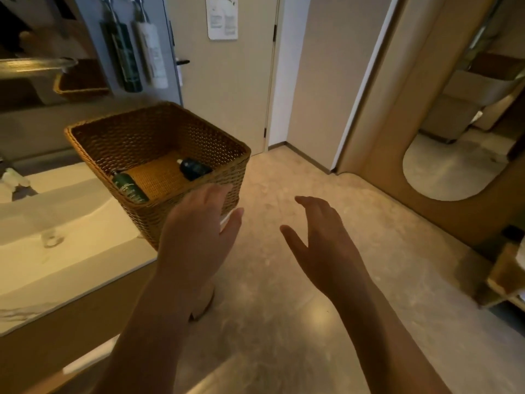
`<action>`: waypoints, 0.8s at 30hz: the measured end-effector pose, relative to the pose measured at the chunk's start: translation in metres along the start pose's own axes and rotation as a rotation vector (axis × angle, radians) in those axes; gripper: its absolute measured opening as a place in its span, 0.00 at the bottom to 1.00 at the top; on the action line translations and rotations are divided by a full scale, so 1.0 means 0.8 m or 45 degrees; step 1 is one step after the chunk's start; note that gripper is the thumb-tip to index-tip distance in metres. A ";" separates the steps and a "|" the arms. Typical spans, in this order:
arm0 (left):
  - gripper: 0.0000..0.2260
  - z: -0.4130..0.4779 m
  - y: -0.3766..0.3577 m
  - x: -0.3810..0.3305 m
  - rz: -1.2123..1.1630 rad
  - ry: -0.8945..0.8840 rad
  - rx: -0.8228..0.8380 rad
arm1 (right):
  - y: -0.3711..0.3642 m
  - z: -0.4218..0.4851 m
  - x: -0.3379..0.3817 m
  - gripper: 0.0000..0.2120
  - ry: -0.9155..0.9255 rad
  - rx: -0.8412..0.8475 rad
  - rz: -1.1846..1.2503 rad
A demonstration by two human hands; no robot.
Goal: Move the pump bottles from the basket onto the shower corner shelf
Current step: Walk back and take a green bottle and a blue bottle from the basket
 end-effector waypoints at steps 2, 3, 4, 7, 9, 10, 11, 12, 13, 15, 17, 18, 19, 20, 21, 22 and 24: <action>0.20 0.019 -0.003 0.024 -0.012 0.052 0.012 | -0.023 0.024 0.014 0.27 0.018 0.044 0.052; 0.21 0.025 -0.004 0.036 -0.013 0.071 0.013 | -0.034 0.035 0.021 0.27 0.038 0.063 0.063; 0.21 0.031 -0.005 0.047 -0.011 0.092 0.010 | -0.044 0.045 0.028 0.27 0.059 0.076 0.065; 0.21 0.045 -0.001 0.080 -0.006 0.167 -0.011 | -0.065 0.076 0.048 0.27 0.122 0.099 0.080; 0.20 0.052 0.004 0.102 0.012 0.209 -0.048 | -0.079 0.098 0.060 0.27 0.148 0.098 0.097; 0.20 0.055 0.006 0.109 0.027 0.220 -0.059 | -0.082 0.106 0.064 0.26 0.156 0.091 0.108; 0.20 0.057 0.006 0.122 0.046 0.242 -0.064 | -0.090 0.117 0.071 0.26 0.174 0.102 0.129; 0.20 0.060 0.006 0.134 0.065 0.263 -0.065 | -0.099 0.126 0.079 0.26 0.196 0.121 0.152; 0.20 0.063 0.005 0.145 0.081 0.283 -0.065 | -0.108 0.135 0.085 0.26 0.221 0.143 0.177; 0.20 0.067 0.004 0.165 0.109 0.327 -0.075 | -0.124 0.151 0.099 0.26 0.269 0.205 0.246; 0.20 0.075 0.006 0.183 0.144 0.370 -0.093 | -0.136 0.169 0.112 0.25 0.323 0.253 0.317; 0.21 0.080 0.007 0.191 0.164 0.389 -0.102 | -0.141 0.181 0.119 0.25 0.356 0.268 0.352; 0.21 0.087 0.008 0.199 0.184 0.408 -0.110 | -0.145 0.194 0.126 0.25 0.385 0.279 0.385; 0.22 0.093 0.009 0.206 0.207 0.431 -0.120 | -0.148 0.207 0.132 0.25 0.413 0.287 0.414; 0.22 0.100 0.010 0.212 0.233 0.457 -0.133 | -0.153 0.221 0.137 0.25 0.440 0.292 0.435; 0.23 0.107 0.010 0.218 0.261 0.482 -0.150 | -0.158 0.236 0.142 0.26 0.469 0.297 0.450; 0.23 0.122 0.009 0.227 0.311 0.533 -0.179 | -0.169 0.267 0.149 0.26 0.523 0.323 0.475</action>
Point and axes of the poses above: each hand's wrist, its own z-axis towards the middle knuckle, its own y-axis out of the back of the hand, x = y × z, the point moved 7 cm from there along z, towards the middle knuckle, and after that the axes turned 8 degrees about -z, right-handed, at the moved point
